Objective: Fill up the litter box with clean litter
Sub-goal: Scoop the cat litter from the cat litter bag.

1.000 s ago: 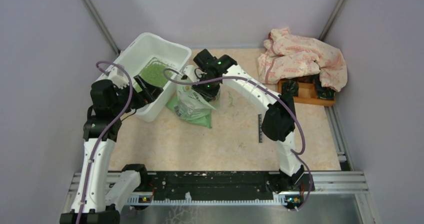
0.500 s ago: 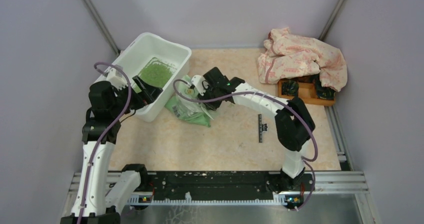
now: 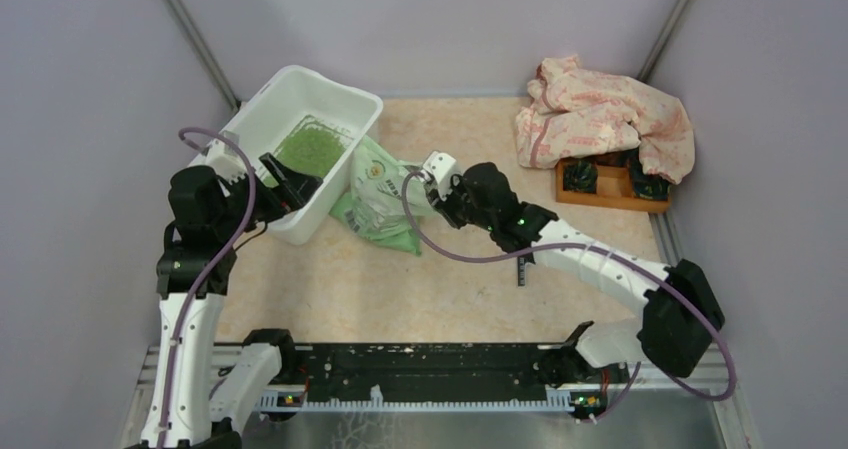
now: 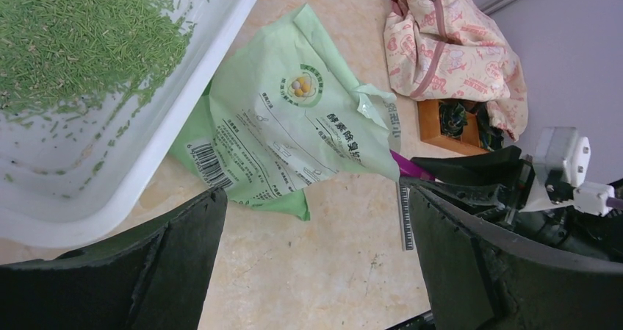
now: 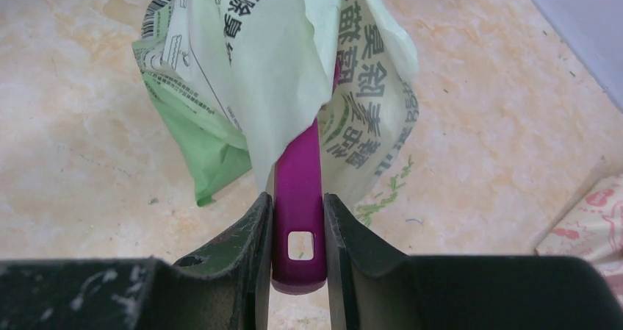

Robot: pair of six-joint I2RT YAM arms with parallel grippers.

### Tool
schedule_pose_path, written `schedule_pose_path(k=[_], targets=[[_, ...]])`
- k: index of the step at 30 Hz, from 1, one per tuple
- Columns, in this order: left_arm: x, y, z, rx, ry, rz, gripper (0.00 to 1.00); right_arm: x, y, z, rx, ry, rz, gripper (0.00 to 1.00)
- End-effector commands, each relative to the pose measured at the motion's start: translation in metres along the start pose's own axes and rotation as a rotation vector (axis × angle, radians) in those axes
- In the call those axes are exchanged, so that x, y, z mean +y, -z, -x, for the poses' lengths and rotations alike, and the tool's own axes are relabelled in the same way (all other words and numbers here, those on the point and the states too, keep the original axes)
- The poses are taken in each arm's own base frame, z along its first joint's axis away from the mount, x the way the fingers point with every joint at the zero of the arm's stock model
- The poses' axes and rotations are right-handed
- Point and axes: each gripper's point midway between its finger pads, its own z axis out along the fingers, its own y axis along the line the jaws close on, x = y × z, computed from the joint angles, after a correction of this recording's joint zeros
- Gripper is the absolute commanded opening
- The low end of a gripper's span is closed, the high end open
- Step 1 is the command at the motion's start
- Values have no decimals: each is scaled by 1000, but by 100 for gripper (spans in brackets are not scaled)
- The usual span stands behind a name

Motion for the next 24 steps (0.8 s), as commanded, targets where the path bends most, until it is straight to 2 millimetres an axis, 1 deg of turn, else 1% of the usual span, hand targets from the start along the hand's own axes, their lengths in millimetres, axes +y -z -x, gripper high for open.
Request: schedule_pose_path(k=[1, 4, 9, 10, 13, 21, 24], targets=[[-12, 11, 13, -39, -6, -20, 99, -13, 30, 20, -109, -32, -107, 0], [-12, 11, 12, -37, -5, -22, 99, -18, 50, 9, -104, -76, -172, 0], [-12, 9, 11, -29, 3, -29, 99, -34, 86, -7, -84, -147, -303, 0], [-12, 8, 11, -29, 4, -29, 99, -38, 93, -8, -85, -164, -333, 0], [-10, 6, 9, -27, 9, -30, 99, -43, 109, -11, -92, -185, -371, 0], [-11, 5, 11, -36, 2, -31, 99, -32, 130, -20, -117, -177, -436, 0], [-11, 5, 10, -33, 5, -33, 99, -27, 131, -18, -133, -178, -429, 0]])
